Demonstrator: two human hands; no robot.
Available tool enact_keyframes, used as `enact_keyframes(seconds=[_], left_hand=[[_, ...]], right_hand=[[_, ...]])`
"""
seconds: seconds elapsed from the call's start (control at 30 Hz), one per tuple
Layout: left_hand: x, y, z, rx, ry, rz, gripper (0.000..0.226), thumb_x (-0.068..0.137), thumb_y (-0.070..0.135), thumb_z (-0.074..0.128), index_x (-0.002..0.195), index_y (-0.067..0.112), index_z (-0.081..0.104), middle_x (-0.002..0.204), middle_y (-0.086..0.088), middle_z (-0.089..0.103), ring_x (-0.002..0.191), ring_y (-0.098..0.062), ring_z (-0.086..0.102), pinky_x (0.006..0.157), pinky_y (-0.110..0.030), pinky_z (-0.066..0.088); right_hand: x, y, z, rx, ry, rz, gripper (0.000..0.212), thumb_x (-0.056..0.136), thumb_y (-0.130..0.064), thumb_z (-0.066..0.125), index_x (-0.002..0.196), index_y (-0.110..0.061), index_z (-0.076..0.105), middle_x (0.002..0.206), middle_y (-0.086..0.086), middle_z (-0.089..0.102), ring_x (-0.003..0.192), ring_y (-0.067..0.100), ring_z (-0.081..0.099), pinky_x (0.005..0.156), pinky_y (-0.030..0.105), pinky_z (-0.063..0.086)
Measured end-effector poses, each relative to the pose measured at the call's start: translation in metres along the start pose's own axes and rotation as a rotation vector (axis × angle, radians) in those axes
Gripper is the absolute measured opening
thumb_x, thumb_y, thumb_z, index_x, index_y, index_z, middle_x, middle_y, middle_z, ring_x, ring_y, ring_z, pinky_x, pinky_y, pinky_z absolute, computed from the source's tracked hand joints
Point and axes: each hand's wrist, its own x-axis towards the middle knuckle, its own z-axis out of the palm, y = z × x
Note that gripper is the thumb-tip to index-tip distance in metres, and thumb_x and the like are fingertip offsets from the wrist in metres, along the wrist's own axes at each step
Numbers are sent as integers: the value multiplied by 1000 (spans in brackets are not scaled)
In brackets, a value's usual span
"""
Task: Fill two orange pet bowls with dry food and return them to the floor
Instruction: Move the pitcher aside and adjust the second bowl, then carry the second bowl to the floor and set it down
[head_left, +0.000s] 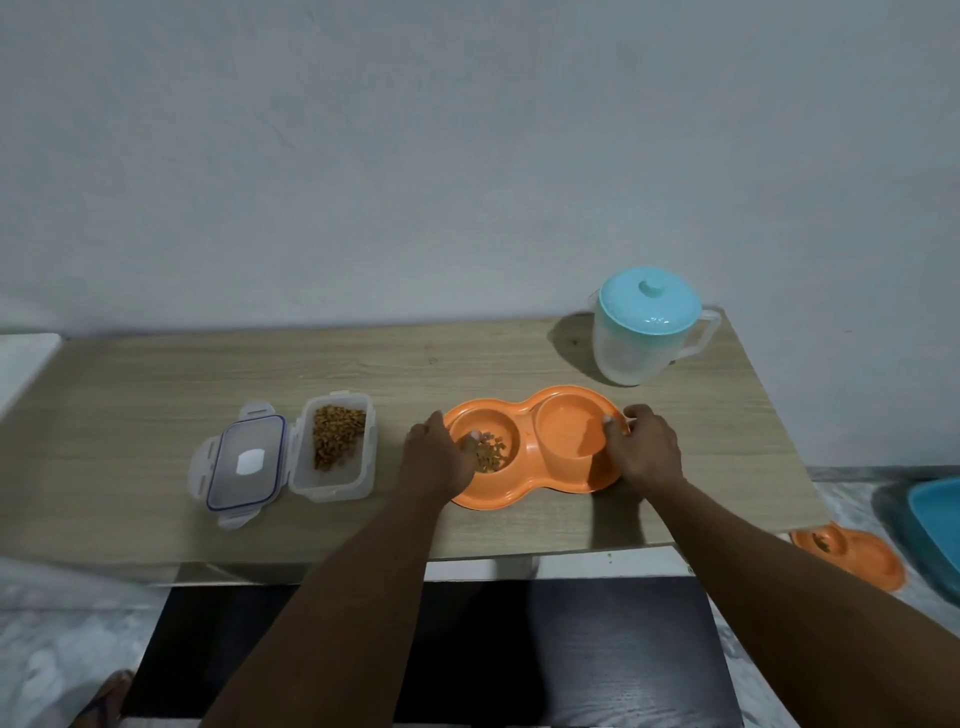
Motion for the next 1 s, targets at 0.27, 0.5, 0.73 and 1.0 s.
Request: enact_keyframes(seconds=[0.27, 0.5, 0.73, 1.0], left_hand=[[-3, -8, -15, -84, 21, -69, 50, 94, 27, 64, 136, 2, 52, 135, -17, 61, 124, -36, 57, 99, -37, 45], [-4, 0, -28, -150, 14, -60, 50, 94, 27, 65, 136, 2, 53, 135, -16, 61, 125, -35, 56, 98, -36, 45], [-4, 15, -36, -188, -18, -1, 59, 92, 33, 67, 144, 11, 49, 139, -14, 58, 125, -33, 57, 97, -39, 47], [-20, 51, -34, -184, -76, 118, 66, 89, 39, 69, 146, 14, 48, 141, -15, 57, 129, -35, 53, 105, -43, 44]], right_hand=[[1, -10, 3, 15, 1, 55, 50, 96, -31, 62, 138, -8, 51, 131, 18, 61, 121, 36, 57, 98, 47, 48], [-10, -13, -5, 83, 39, 115, 56, 95, -29, 64, 143, -10, 42, 135, 19, 58, 124, 37, 56, 99, 49, 49], [-31, -13, -31, 125, 127, 157, 57, 96, -31, 64, 145, -13, 41, 139, 18, 55, 125, 38, 55, 98, 49, 50], [-64, 13, -79, 163, 219, 197, 58, 95, -34, 63, 144, -14, 41, 138, 19, 56, 123, 38, 58, 97, 50, 51]])
